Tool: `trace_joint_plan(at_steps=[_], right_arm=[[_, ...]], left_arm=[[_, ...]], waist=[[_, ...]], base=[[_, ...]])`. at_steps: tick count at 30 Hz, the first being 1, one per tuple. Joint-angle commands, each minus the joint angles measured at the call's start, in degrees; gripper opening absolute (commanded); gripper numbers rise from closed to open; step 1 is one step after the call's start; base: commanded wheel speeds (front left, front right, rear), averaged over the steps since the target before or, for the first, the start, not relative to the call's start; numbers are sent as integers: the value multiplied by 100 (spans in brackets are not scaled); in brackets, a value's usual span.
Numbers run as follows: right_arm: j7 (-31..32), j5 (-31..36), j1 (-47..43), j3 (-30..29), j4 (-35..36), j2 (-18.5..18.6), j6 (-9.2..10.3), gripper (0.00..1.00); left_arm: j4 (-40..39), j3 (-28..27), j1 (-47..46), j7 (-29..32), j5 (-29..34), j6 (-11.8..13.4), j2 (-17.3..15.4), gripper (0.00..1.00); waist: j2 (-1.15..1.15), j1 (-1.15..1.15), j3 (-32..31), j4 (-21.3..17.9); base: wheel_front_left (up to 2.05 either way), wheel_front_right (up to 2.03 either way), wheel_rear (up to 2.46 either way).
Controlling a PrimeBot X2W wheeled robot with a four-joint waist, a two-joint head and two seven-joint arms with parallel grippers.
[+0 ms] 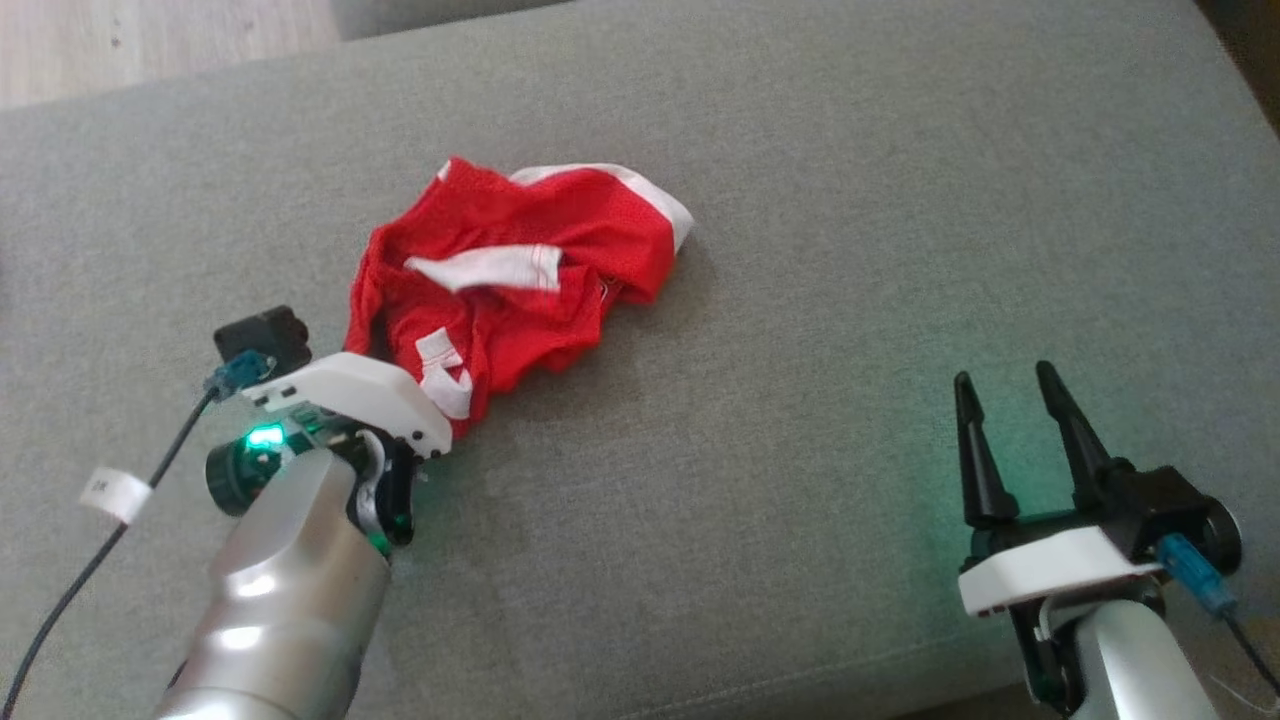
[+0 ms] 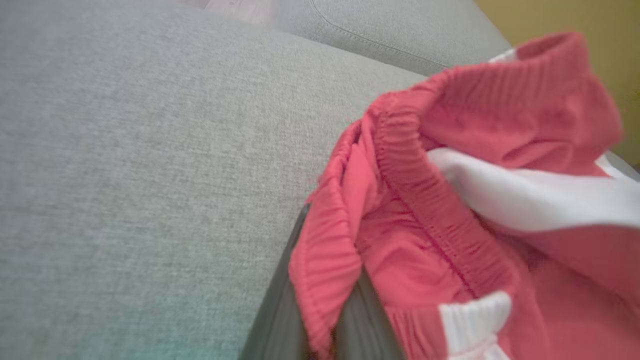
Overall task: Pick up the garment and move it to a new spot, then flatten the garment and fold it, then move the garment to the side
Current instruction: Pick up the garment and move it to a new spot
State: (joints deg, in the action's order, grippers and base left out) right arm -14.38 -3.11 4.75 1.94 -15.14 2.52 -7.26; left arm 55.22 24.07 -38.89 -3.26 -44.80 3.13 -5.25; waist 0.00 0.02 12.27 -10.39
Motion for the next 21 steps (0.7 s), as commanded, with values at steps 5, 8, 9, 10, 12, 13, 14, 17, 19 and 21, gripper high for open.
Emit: trace_joint_plan(at_steps=[5,8,9,10,12,13,14,17,19,21], right_arm=[[-62,14,192,86,147,36,-23,100],[-62,42,184,62,135,36,-23,100],[-62,51,172,49,125,36,-23,100],[-62,60,154,35,113,36,-23,100],[-62,73,111,14,91,36,-23,100],[-62,79,85,6,81,36,-23,100],[-62,83,57,-3,74,36,-23,100],[-62,97,-63,-34,52,36,-23,100],[-62,97,-158,-52,40,36,-23,100],[-62,83,-252,-62,37,36,-23,100]], left_arm=[[95,-7,-352,-444,143,-185,-76,100],[180,73,-359,-678,208,-300,-38,100],[198,75,-349,-735,197,-345,-22,100],[211,78,-335,-788,187,-391,-7,100],[222,137,-299,-896,248,-456,-4,100],[220,174,-268,-944,291,-486,-10,100],[210,206,-225,-987,330,-512,-15,100],[140,303,-23,-1086,453,-571,-31,100],[65,344,178,-1126,524,-575,-45,100],[-63,341,410,-1151,566,-556,-60,100]], waist=[[0,-2,-73,210],[0,-2,-202,321],[0,-2,-258,359],[0,-2,-327,401],[0,-2,-471,478],[0,-2,-548,513],[0,-2,-634,551],[0,-2,-931,667],[0,-2,-1128,742],[0,-2,-1278,812]], base=[[0,0,0],[0,0,0],[0,0,0],[0,0,0],[0,0,0],[0,0,0],[0,0,0],[0,0,0],[0,0,0],[0,0,0]])
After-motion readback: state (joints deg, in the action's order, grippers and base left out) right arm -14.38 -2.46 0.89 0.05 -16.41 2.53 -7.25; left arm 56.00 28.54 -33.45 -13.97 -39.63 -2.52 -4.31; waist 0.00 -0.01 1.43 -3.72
